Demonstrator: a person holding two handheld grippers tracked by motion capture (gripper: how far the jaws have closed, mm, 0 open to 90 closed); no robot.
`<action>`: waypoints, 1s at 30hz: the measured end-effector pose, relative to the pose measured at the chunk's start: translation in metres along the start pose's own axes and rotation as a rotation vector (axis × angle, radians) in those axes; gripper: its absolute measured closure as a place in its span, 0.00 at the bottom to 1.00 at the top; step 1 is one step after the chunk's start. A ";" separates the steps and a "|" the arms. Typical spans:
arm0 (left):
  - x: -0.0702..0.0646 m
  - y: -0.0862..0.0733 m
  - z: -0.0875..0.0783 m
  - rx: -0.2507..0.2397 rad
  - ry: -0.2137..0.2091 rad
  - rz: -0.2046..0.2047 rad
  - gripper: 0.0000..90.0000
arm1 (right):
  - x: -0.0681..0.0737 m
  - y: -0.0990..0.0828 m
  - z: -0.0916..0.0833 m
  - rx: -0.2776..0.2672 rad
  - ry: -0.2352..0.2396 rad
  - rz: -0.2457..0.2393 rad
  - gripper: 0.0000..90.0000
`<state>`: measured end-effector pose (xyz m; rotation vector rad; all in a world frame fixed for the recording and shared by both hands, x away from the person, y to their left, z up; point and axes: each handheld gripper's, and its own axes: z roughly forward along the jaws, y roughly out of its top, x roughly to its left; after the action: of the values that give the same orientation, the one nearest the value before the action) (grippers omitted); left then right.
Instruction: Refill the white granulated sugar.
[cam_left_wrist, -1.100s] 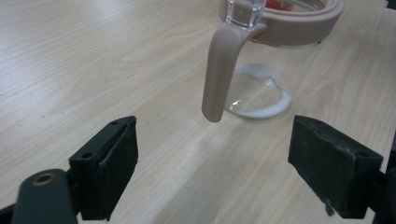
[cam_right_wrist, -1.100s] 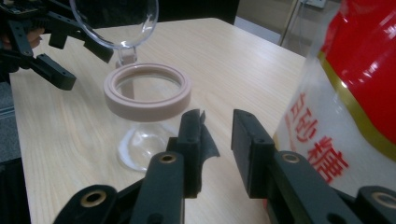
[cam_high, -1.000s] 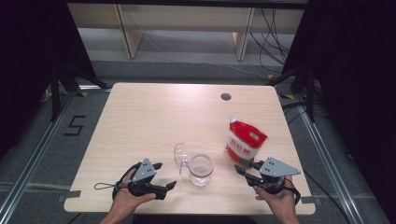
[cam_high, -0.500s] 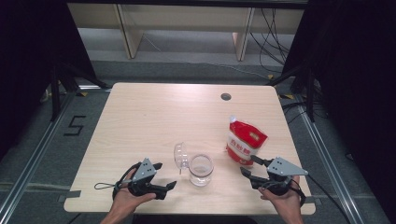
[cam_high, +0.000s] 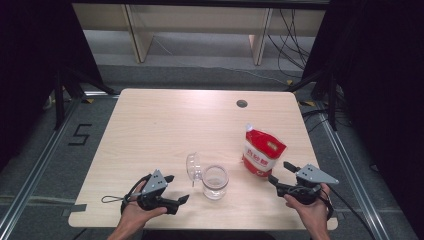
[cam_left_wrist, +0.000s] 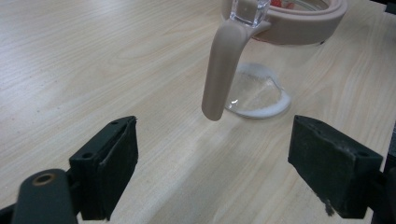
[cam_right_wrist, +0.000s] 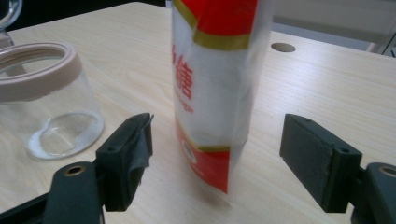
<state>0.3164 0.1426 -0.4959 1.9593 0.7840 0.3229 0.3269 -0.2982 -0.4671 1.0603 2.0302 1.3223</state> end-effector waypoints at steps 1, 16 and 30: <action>0.000 0.000 -0.001 0.002 0.009 -0.001 0.17 | 0.001 -0.001 0.001 0.012 0.000 0.014 0.25; -0.001 0.000 0.002 0.021 0.008 0.006 0.17 | -0.002 -0.003 0.020 -0.003 0.019 -0.024 0.21; 0.000 0.000 0.002 0.025 0.006 0.004 0.17 | -0.008 -0.002 0.041 -0.080 0.036 -0.014 0.18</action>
<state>0.3177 0.1412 -0.4971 1.9845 0.7917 0.3225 0.3613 -0.2831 -0.4857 0.9912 1.9900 1.4124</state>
